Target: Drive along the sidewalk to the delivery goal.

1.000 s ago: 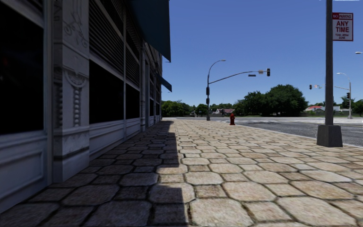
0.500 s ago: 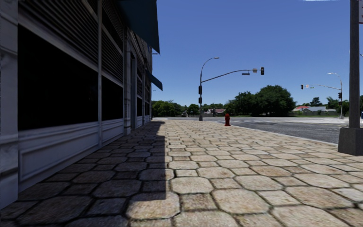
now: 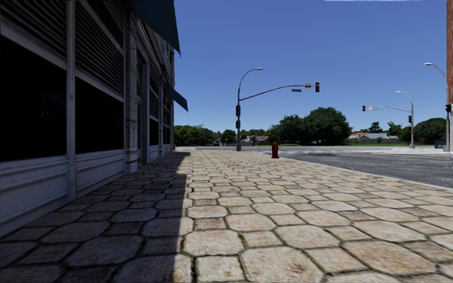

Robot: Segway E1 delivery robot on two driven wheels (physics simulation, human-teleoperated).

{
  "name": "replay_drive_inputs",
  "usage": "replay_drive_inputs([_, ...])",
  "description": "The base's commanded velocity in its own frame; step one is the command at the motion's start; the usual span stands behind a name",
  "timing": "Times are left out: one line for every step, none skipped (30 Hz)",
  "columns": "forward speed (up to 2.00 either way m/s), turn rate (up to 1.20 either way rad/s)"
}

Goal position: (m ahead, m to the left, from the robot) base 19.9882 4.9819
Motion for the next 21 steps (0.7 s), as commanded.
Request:
replay_drive_inputs([2.0, -0.27])
replay_drive_inputs([2.0, -0.27])
replay_drive_inputs([2.0, -0.27])
replay_drive_inputs([2.0, -0.27])
replay_drive_inputs([2.0, -0.27])
replay_drive_inputs([2.0, -0.27])
replay_drive_inputs([2.0, -0.27])
replay_drive_inputs([2.0, -0.27])
replay_drive_inputs([2.0, -0.27])
replay_drive_inputs([2.0, -0.27])
replay_drive_inputs([2.0, -0.27])
replay_drive_inputs([2.0, -0.27])
replay_drive_inputs([2.0, -0.27])
replay_drive_inputs([2.0, -0.27])
replay_drive_inputs([2.0, -0.27])
replay_drive_inputs([2.0, -0.27])
replay_drive_inputs([2.0, -0.27])
replay_drive_inputs([2.0, -0.24])
replay_drive_inputs([2.0, -0.24])
replay_drive_inputs([2.0, -0.18])
replay_drive_inputs([2.0, -0.12])
